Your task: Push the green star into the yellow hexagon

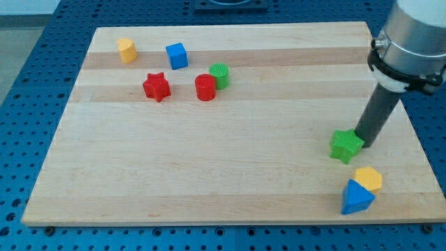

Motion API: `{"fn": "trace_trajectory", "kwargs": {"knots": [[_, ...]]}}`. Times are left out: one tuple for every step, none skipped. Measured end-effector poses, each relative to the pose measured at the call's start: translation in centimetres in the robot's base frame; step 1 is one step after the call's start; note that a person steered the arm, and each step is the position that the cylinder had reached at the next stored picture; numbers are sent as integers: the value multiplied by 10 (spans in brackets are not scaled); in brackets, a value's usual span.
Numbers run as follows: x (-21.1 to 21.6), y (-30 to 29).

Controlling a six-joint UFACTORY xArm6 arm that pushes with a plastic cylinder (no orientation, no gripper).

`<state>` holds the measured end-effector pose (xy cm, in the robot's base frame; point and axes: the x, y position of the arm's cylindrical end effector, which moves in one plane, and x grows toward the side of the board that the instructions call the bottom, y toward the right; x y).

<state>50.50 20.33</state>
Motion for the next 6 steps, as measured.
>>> {"fn": "trace_trajectory", "kwargs": {"knots": [[-14, 7], [-48, -14], [-37, -47], [-11, -36], [14, -32], [8, -68]]}}
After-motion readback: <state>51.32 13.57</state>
